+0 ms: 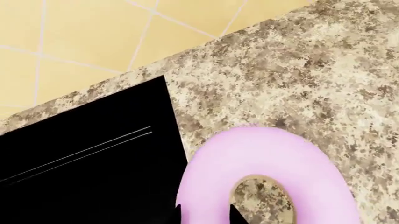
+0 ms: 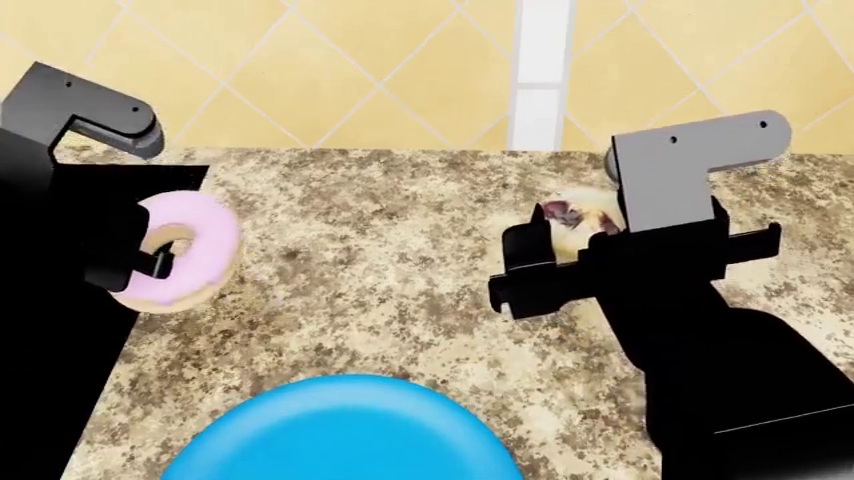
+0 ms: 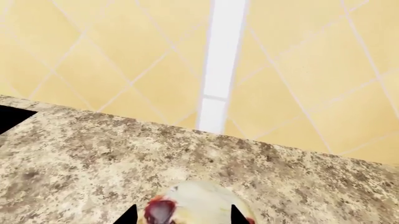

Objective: Place the pastries on the plates.

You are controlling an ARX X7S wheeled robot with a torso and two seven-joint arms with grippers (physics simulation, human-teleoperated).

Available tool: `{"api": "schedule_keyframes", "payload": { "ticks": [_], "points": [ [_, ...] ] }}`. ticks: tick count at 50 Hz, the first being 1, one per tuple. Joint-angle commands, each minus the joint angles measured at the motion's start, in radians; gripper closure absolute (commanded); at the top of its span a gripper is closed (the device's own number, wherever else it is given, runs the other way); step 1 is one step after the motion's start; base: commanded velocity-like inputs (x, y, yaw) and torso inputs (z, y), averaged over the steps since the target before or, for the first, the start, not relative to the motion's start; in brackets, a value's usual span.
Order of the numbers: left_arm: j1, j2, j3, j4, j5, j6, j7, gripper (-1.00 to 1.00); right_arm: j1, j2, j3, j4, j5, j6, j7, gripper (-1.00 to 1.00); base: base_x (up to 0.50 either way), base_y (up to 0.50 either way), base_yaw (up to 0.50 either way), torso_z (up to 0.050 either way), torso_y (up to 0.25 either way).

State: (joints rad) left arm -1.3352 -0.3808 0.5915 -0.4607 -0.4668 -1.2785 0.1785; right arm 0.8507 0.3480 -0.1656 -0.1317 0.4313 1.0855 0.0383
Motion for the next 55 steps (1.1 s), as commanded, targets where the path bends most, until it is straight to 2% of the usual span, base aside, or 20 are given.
{"api": "schedule_keyframes", "payload": {
  "ticks": [1,7,10,13,16,19,21,27,39,51,55],
  "points": [
    [-0.007,-0.037,-0.086,0.115,-0.013,-0.04,-0.069,1.0,0.019,0.005,0.012,-0.221,0.065,0.159,0.009,1.0,0.0,0.0,0.0,0.0,0.0],
    [0.009,-0.05,-0.105,0.129,-0.02,-0.039,-0.077,1.0,0.043,-0.016,0.042,-0.383,0.155,0.321,0.019,1.0,0.0,0.0,0.0,0.0,0.0],
    [-0.004,-0.043,-0.109,0.113,-0.014,-0.029,-0.083,1.0,0.072,-0.054,0.096,-0.503,0.245,0.476,0.036,1.0,0.0,0.0,0.0,0.0,0.0],
    [0.002,-0.052,-0.122,0.147,-0.026,-0.048,-0.09,1.0,0.083,-0.015,0.118,-0.494,0.575,0.484,0.261,1.0,0.0,0.0,0.0,0.0,0.0],
    [-0.001,-0.048,-0.121,0.142,-0.025,-0.043,-0.089,1.0,0.097,0.025,0.118,-0.485,0.974,0.481,0.56,1.0,0.0,0.0,0.0,0.0,0.0],
    [-0.003,-0.042,-0.115,0.128,-0.02,-0.035,-0.092,1.0,0.128,0.064,0.089,-0.478,1.246,0.447,0.765,1.0,0.0,0.0,0.0,0.0,0.0],
    [0.003,-0.05,-0.118,0.147,-0.026,-0.047,-0.093,1.0,0.137,0.101,0.051,-0.493,1.359,0.415,0.857,1.0,0.0,0.0,0.0,0.0,0.0],
    [-0.003,-0.043,-0.108,0.133,-0.023,-0.04,-0.091,1.0,0.122,0.157,-0.029,-0.57,1.528,0.34,0.97,1.0,0.0,0.0,0.0,0.0,0.0],
    [-0.002,-0.049,-0.105,0.138,-0.027,-0.041,-0.09,1.0,0.023,0.158,-0.06,-0.639,1.505,0.34,0.968,1.0,0.0,0.0,0.0,0.0,0.001],
    [0.005,-0.044,-0.086,0.122,-0.025,-0.022,-0.081,1.0,-0.022,0.137,-0.048,-0.64,1.379,0.387,0.871,1.0,0.0,0.0,0.0,0.0,0.0],
    [0.004,-0.044,-0.084,0.129,-0.028,-0.026,-0.081,1.0,-0.065,0.117,-0.04,-0.65,1.287,0.408,0.796,1.0,0.0,0.0,0.0,0.0,0.0]
  ]
}}
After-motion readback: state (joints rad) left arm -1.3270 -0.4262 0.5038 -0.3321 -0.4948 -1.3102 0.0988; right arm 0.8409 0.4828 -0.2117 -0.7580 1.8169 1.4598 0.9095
